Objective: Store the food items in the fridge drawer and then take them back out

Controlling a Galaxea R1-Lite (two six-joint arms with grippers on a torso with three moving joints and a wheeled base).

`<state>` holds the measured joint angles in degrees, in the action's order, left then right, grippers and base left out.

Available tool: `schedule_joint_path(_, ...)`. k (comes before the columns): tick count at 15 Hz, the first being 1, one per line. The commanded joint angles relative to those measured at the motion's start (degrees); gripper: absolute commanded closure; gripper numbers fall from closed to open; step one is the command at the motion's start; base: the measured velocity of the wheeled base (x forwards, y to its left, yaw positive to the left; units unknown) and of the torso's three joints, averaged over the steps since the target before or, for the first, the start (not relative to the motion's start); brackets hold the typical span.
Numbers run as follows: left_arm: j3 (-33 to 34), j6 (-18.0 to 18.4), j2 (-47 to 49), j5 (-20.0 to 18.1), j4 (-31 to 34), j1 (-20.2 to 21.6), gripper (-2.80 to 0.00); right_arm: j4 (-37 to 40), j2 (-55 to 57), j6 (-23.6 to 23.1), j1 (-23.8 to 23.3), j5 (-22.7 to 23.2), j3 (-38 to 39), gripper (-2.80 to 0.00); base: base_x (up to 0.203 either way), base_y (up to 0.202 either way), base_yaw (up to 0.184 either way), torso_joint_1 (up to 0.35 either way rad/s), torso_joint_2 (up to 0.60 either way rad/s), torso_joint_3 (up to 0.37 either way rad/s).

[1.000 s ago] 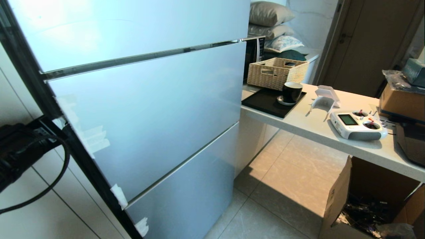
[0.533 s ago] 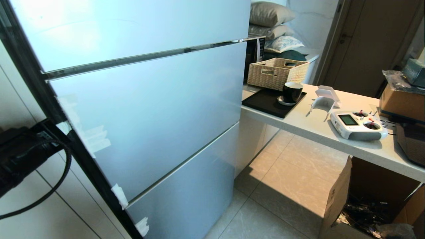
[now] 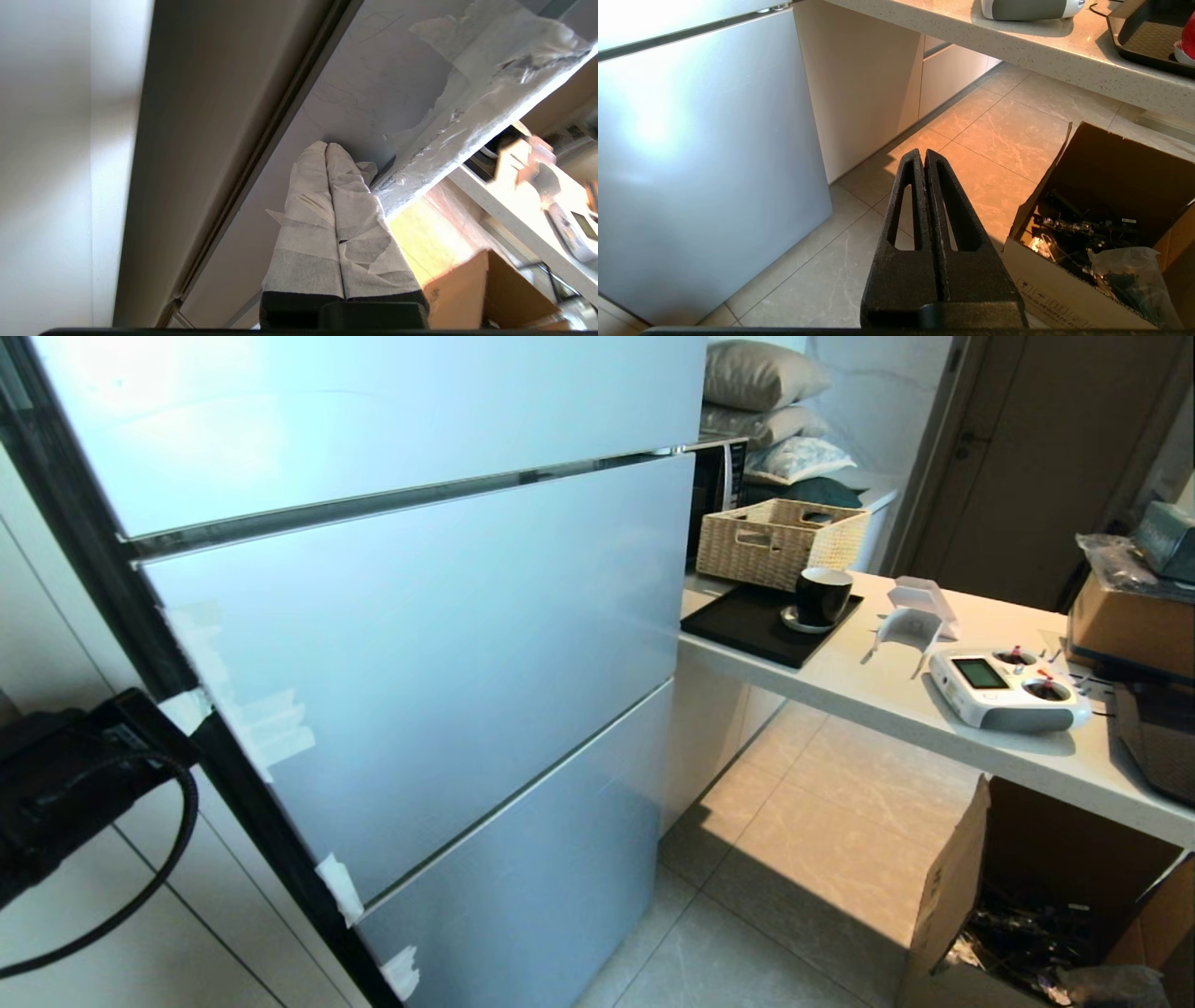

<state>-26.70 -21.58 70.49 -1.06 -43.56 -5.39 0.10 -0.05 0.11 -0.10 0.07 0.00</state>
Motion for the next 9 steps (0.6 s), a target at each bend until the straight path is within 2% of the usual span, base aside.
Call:
schedule_joint_path(1, -0.02, -0.13, -0.44, -0.52, -0.12, -1.14, 0.0, -0.01, 0.05, -0.02, 0.01, 0.01, 0.0, 0.0, 0.0, 0.0, 0.0, 0.0, 0.0, 0.0)
schedule_joint_path(6, 0.12, -0.13, -1.47, -0.9, -0.12, -3.19, 0.0, -0.01, 0.05, -0.02, 0.01, 0.01, 0.0, 0.0, 0.0, 0.0, 0.0, 0.0, 0.0, 0.0)
schedule_joint_path(9, 0.5, -0.05, -3.75, -4.23, 0.04, -4.68, 0.0, -0.01, 0.05, -0.02, 0.01, 0.01, 0.0, 0.0, 0.0, 0.0, 0.0, 0.0, 0.0, 0.0)
